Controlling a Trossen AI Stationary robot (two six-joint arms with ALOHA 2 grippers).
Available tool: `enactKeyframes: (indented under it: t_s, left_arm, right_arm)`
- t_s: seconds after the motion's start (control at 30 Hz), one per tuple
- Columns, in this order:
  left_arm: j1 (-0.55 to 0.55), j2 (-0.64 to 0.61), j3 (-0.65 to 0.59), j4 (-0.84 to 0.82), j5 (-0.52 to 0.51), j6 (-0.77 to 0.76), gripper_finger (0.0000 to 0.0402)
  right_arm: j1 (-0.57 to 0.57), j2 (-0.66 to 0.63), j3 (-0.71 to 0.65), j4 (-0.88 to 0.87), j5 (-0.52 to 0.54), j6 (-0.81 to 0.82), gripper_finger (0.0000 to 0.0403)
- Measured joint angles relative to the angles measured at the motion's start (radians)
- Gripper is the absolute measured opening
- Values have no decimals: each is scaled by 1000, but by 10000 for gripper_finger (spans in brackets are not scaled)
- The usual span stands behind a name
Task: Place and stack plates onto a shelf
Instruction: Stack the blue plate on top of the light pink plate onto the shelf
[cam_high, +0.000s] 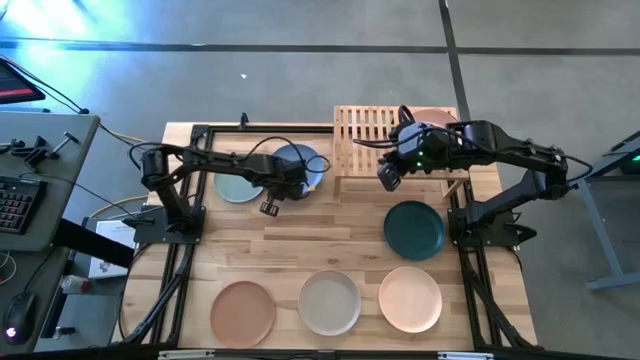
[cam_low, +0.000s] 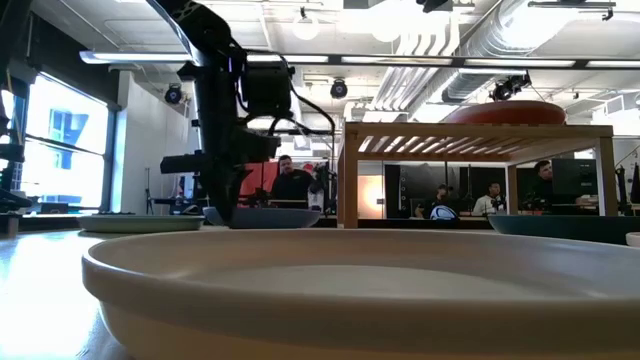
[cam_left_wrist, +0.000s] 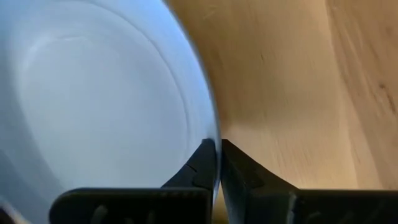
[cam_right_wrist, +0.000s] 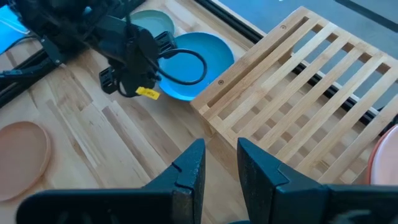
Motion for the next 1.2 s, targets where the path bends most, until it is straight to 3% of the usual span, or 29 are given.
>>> enactKeyframes:
  t_s: [0.33, 0.57, 0.87, 1.2]
  left_arm:
    - [-23, -152, -1, -101, -58, -27, 1]
    - [-98, -307, -1, -132, -97, -41, 1]
    - [-270, -459, -1, -215, -114, 103, 1]
    - [-396, -480, -1, -237, -262, 288, 1]
  right_arm:
    - [-3, 8, 0, 89, 16, -1, 71]
    - [-3, 46, 0, 116, 27, -3, 71]
    - [-2, 138, 0, 157, 5, 0, 71]
    - [-9, 228, 0, 246, -127, 11, 71]
